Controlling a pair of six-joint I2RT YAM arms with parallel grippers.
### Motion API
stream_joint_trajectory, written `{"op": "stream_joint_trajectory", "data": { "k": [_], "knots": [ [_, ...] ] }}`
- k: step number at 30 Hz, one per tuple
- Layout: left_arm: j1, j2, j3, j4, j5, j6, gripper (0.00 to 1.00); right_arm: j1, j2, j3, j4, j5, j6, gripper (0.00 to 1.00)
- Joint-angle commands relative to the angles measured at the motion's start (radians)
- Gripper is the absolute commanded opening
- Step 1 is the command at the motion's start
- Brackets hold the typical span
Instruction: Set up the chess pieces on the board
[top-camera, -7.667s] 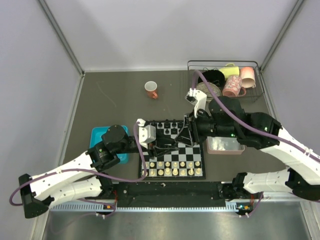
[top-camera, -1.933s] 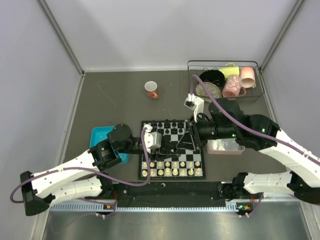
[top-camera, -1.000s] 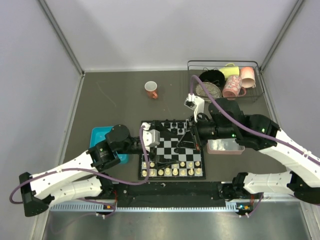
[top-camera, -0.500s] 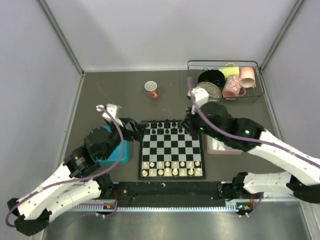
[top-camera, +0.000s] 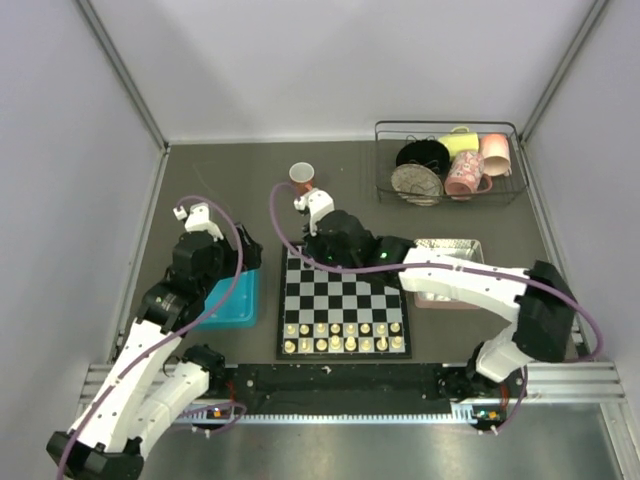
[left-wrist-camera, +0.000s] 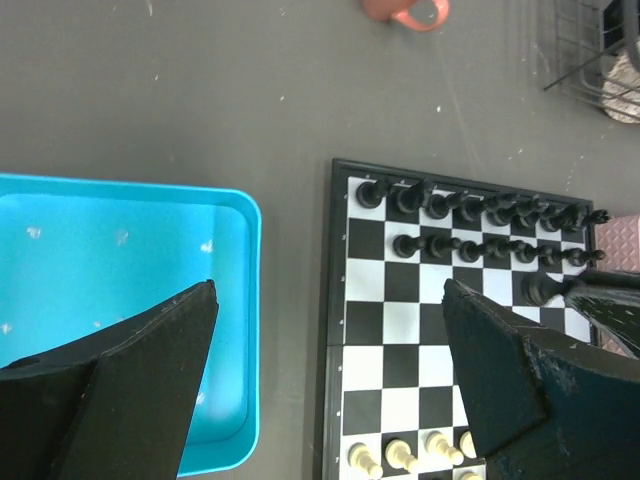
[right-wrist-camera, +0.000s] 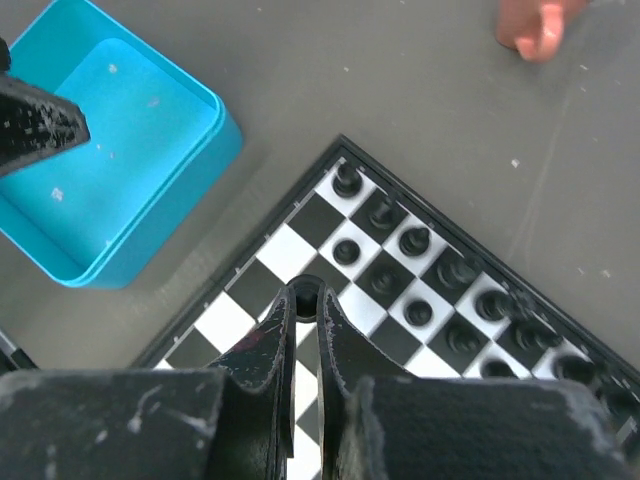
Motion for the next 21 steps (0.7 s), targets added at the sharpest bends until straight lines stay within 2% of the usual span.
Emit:
{"op": "stream_joint_trajectory", "data": {
  "k": [1,13,21],
  "knots": [
    [0.073,-0.039,-0.01,-0.012,0.095,0.014,0.98,-0.007,0.079,0.017,0.231,-0.072,-0.055,0.0],
    [0.265,-0.053,-0.057,-0.041,0.213,0.091,0.98,-0.007,0.279,0.081,0.303,-0.089,-0.095,0.0],
    [0.287,-0.048,-0.066,-0.023,0.253,0.095,0.98,-0.007,0.357,0.124,0.275,-0.003,-0.09,0.0]
  ]
}}
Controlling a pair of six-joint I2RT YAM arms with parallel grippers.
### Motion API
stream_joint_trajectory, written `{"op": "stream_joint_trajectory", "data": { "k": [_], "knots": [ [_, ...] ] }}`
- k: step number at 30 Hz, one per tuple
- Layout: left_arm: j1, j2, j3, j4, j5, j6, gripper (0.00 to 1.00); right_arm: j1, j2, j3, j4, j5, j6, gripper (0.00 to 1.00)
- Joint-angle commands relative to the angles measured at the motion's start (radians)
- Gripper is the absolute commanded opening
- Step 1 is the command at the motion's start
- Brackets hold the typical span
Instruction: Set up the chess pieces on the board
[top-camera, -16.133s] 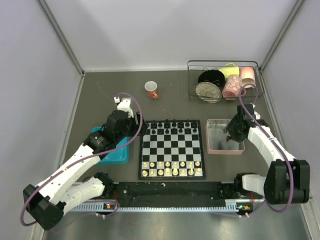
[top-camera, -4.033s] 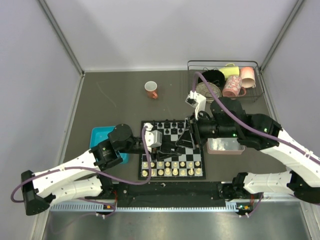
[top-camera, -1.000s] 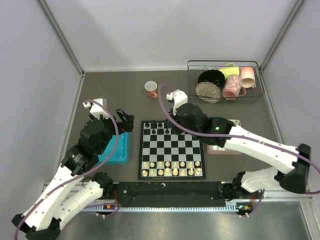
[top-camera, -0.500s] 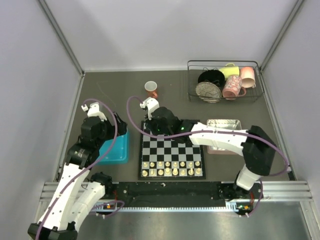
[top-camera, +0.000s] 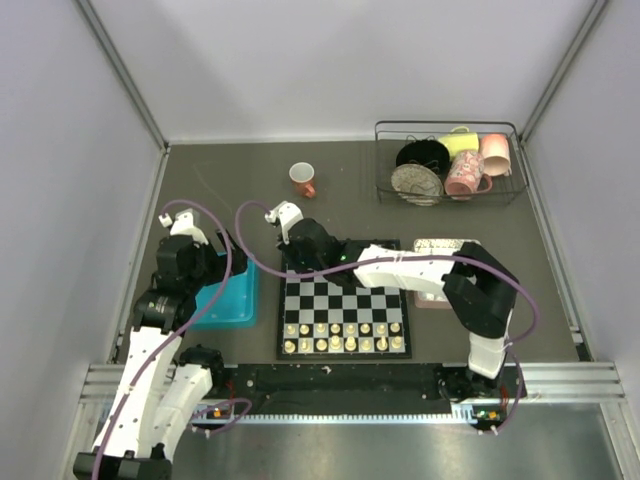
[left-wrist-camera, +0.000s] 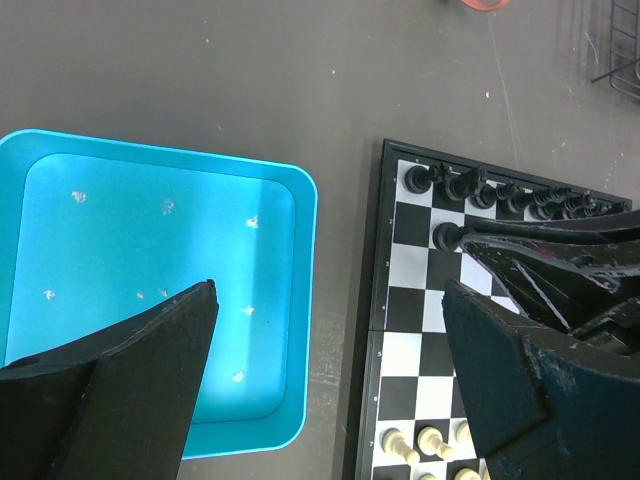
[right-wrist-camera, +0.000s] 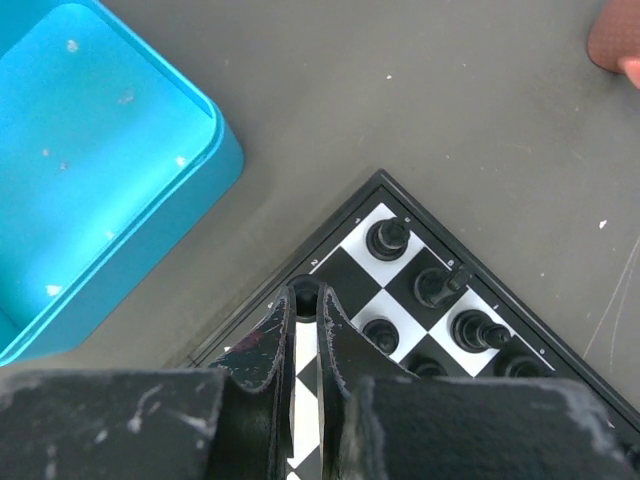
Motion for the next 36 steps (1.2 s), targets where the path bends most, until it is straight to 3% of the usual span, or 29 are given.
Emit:
{"op": "stream_joint_trajectory", "data": {
  "k": [1,36],
  "knots": [
    [0.012,-0.012,-0.012,0.039,0.037,0.019,0.98,-0.007,0.03,0.056,0.028,0.067,-0.007,0.0],
    [0.02,-0.038,-0.023,0.054,0.06,0.023,0.98,-0.033,0.133,0.061,0.002,0.03,0.02,0.0]
  ]
}}
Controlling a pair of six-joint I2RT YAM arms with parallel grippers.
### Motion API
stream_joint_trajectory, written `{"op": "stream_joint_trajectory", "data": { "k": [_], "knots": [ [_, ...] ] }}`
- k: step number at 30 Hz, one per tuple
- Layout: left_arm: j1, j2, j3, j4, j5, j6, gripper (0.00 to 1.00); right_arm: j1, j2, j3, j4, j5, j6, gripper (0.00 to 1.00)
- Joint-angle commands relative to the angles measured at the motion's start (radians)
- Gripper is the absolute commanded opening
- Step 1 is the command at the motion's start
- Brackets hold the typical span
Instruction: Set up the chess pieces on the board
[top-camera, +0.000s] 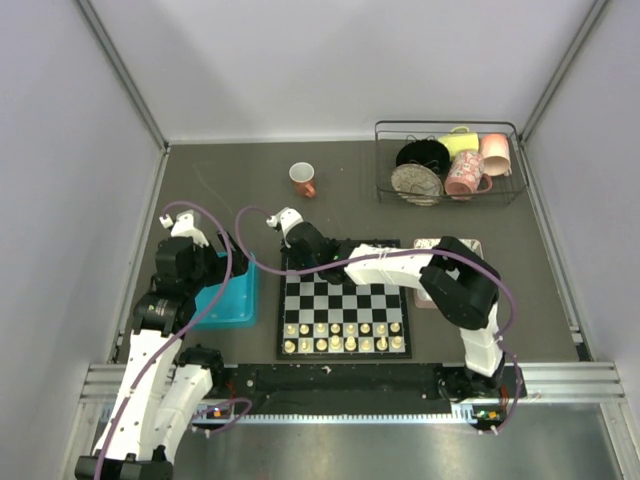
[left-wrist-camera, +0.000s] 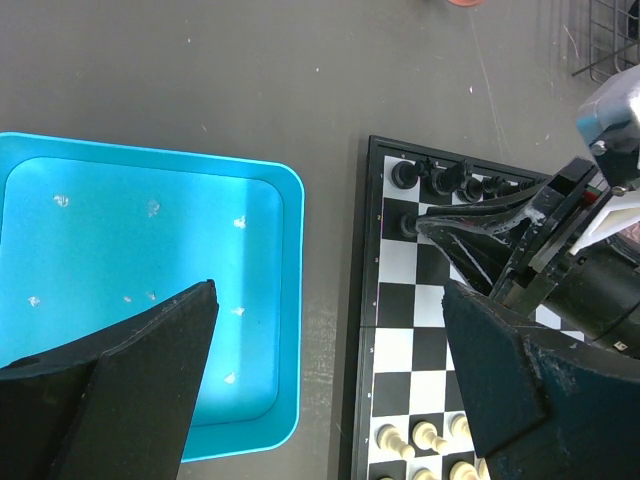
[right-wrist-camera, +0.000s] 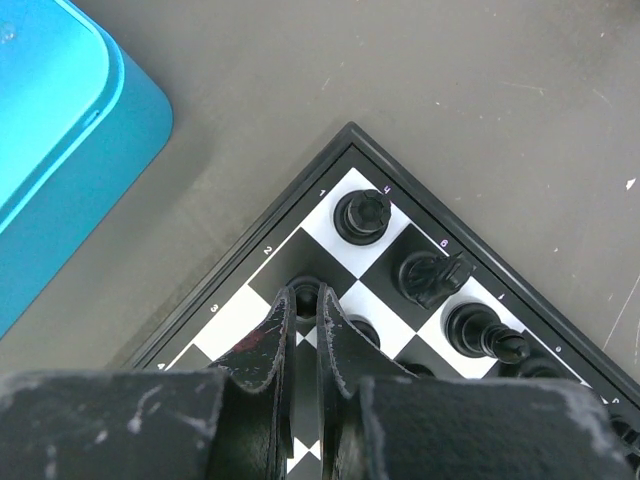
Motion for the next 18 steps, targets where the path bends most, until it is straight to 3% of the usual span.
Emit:
{"op": "stream_joint_trajectory", "data": {
  "k": [1,18],
  "knots": [
    [0.008,-0.016,-0.004,0.04,0.011,0.017,0.98,-0.005,0.016,0.044,0.01,0.0,0.012,0.0],
    [0.01,-0.018,-0.006,0.043,0.016,0.02,0.98,-0.012,0.039,0.071,0.01,-0.019,0.014,0.0]
  ]
}}
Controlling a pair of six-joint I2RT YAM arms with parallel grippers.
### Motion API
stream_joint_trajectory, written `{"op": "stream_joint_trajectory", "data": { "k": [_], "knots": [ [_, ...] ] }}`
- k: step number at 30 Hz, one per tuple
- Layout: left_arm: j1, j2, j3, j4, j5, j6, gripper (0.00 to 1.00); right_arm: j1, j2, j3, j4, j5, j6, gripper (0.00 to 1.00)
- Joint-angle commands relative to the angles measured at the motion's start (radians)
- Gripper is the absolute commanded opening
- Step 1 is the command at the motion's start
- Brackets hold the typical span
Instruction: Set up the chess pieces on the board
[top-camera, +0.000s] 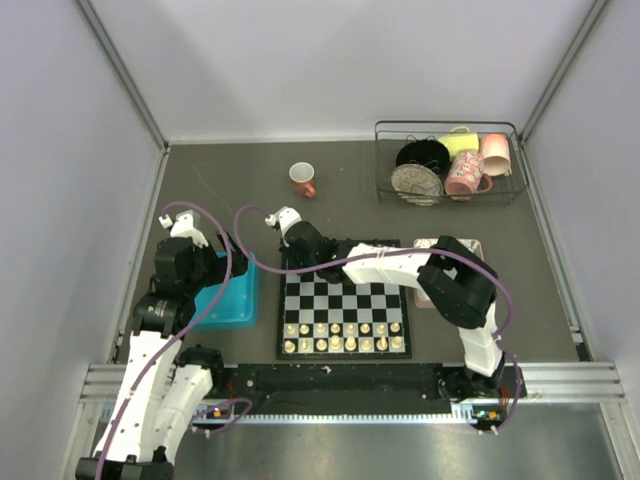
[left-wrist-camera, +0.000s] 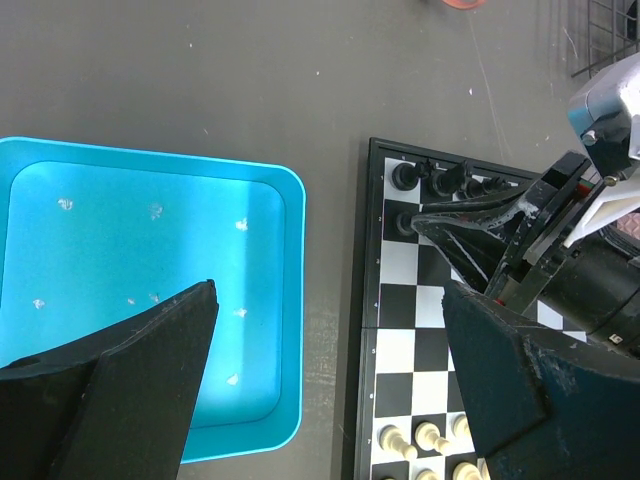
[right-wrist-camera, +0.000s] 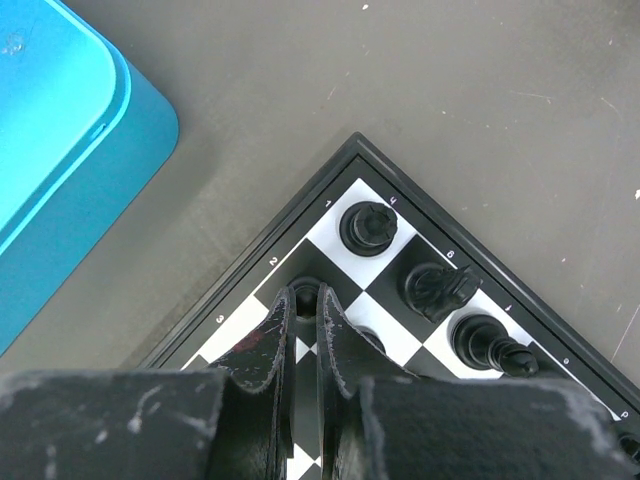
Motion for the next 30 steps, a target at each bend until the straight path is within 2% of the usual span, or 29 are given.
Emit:
{"op": "stream_joint_trajectory", "data": {
  "k": [1,11,14,18,30],
  "knots": [
    [0.006,-0.011,-0.005,0.042,0.014,0.01,0.98,-0.011,0.021,0.056,0.012,-0.011,0.008,0.0],
    [0.007,-0.013,-0.005,0.045,0.019,0.012,0.98,-0.012,0.025,0.057,0.01,-0.008,0.008,0.0],
    [0.007,-0.013,-0.008,0.047,0.021,0.012,0.98,-0.012,0.027,0.059,-0.013,-0.008,0.008,0.06],
    [0.009,-0.015,-0.007,0.047,0.022,0.012,0.98,-0.012,0.027,0.061,-0.019,-0.006,0.008,0.2],
    [0.009,-0.019,-0.008,0.047,0.027,0.013,0.98,-0.012,0.007,0.064,-0.024,-0.02,0.001,0.24]
  ]
}}
